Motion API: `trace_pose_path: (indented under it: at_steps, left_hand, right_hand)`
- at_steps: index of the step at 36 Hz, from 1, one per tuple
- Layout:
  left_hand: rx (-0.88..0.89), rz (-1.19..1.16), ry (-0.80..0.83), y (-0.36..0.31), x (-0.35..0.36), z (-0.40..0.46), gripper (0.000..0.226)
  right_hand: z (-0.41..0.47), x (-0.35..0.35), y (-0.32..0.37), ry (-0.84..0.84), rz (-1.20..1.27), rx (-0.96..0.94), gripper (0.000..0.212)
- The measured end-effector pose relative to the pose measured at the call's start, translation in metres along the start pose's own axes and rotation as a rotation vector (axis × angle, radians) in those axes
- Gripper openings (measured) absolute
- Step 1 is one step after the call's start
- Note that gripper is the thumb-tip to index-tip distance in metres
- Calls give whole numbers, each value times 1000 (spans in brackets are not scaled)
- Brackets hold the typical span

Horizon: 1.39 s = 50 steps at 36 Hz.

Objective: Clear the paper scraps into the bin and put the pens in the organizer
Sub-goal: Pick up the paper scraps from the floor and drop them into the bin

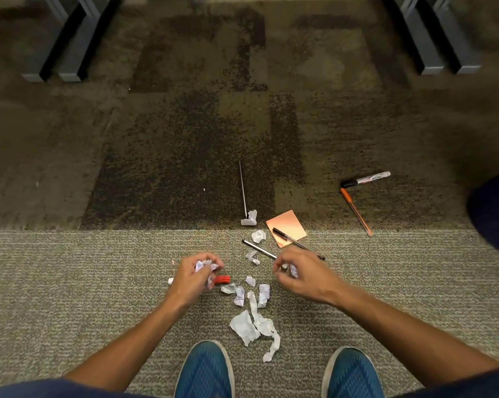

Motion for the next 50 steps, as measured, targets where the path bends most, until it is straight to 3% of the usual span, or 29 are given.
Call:
trace_pose_path:
  at_steps: [1,5,9,16,20,26,30,35,38,41,45,50]
  left_hand:
    - [11,36,14,2,-1,-2,24]
    - [59,245,70,10,0,-7,16]
    - [32,380,85,18,2,-6,5]
    - [277,928,298,29,2,-6,45]
    - [391,1052,357,31,10,-5,43]
    - [432,1056,344,37,14,-1,27]
    - [319,901,326,35,13,1,20]
    - [78,429,245,4,19,5,12]
    - [-54,178,194,-22,23,5,12]
    - [-9,162,283,-57,26,11,11]
    - [31,115,376,-109,31,22,10]
    - [72,274,484,-163,61,38,19]
  right_hand:
    - [0,4,1,18,-31,-19,4]
    - [-2,22,3,93,-145,-62,31]
    - [-3,33,5,158,-202,-91,42]
    - [0,41,4,187,-319,-150,57]
    - [2,44,3,183,-406,-184,50]
    - [4,47,3,152,-443,-179,29]
    - [0,44,-1,188,-150,-28,20]
    - [-6,21,-2,245,504,241,14]
    - [-8,2,0,188,780,312,11]
    - [-11,-20,-1,62,996,332,8]
    - [-21,-55,-12,-114,1256,340,18]
    - [-37,-106,-27,-327,1518,373,6]
Point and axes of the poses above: each hand's wrist, its own z-axis towards the middle knuckle, its own x-axis out of the palm, y = z × x, the point moved 1 cm from there along z, towards the middle knuckle, and after that the axes turned 13 degrees about -z, right-handed, at the moved point
